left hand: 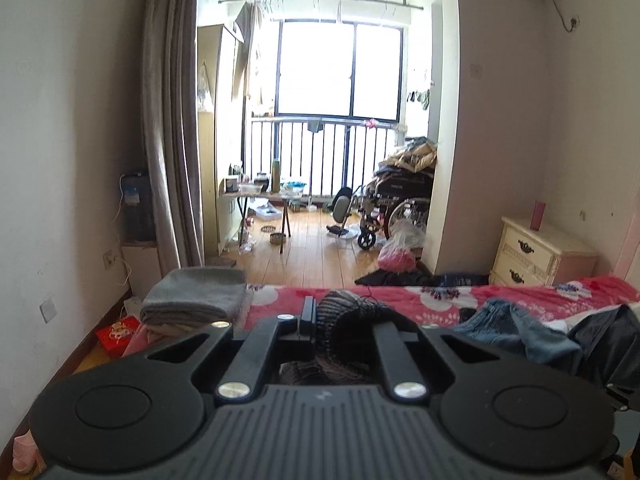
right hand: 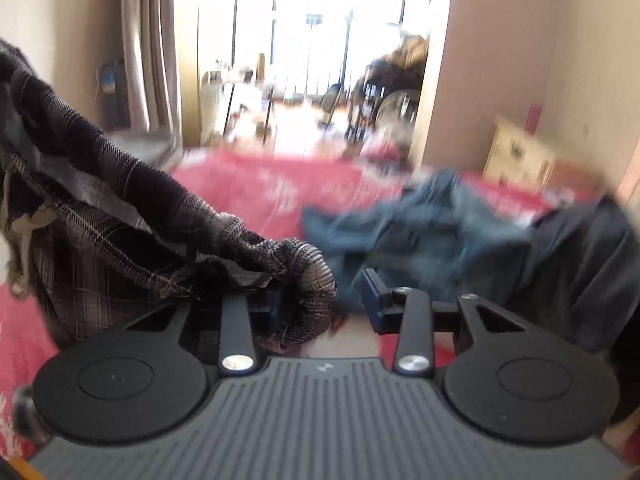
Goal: Fold clothes
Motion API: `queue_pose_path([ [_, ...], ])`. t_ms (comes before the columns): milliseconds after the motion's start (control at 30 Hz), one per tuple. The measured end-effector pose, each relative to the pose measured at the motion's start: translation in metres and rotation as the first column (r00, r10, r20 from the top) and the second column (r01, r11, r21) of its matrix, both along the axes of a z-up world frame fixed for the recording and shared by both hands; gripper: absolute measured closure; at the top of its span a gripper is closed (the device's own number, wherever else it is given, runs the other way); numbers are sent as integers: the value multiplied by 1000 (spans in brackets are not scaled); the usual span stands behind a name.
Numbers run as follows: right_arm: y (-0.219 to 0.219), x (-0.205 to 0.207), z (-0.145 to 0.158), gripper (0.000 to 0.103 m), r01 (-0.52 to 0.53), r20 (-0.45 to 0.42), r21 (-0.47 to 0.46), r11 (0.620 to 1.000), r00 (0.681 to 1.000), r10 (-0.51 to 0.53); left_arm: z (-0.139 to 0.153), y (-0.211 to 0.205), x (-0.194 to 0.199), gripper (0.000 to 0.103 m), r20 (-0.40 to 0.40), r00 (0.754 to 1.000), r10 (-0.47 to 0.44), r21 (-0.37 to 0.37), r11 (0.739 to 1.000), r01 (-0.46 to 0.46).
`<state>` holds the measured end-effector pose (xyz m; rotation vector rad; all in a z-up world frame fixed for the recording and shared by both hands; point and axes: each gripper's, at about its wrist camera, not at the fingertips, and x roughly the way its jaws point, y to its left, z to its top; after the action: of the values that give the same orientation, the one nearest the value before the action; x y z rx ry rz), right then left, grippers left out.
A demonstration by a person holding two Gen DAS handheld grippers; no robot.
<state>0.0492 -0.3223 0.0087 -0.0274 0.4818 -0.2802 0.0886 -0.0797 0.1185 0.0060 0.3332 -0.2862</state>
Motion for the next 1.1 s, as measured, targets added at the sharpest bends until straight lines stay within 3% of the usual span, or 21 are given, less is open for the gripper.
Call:
queue_pose_path([
  [133, -10, -8, 57, 69, -3, 113, -111, 994, 993, 16, 48, -2, -23, 94, 135, 991, -24, -51, 998, 31],
  [267, -20, -17, 116, 70, 6, 225, -223, 975, 973, 46, 102, -12, -47, 94, 287, 956, -55, -93, 992, 85],
  [400, -37, -35, 191, 72, 45, 341, -346, 937, 936, 81, 158, -34, -78, 94, 443, 892, -92, -100, 983, 151],
  [633, -78, -79, 332, 72, 140, 526, -422, 896, 843, 116, 256, -74, -137, 94, 632, 768, -106, -139, 959, 247],
  [767, -96, -115, 401, 72, 238, 621, -473, 848, 773, 129, 309, -97, -166, 94, 704, 701, -111, -159, 938, 308],
  [933, -127, -158, 477, 72, 319, 700, -467, 825, 703, 125, 364, -130, -198, 94, 775, 621, -121, -170, 905, 389],
  [1100, -165, -181, 543, 72, 378, 719, -479, 792, 687, 107, 401, -167, -211, 94, 797, 591, -126, -197, 870, 451],
])
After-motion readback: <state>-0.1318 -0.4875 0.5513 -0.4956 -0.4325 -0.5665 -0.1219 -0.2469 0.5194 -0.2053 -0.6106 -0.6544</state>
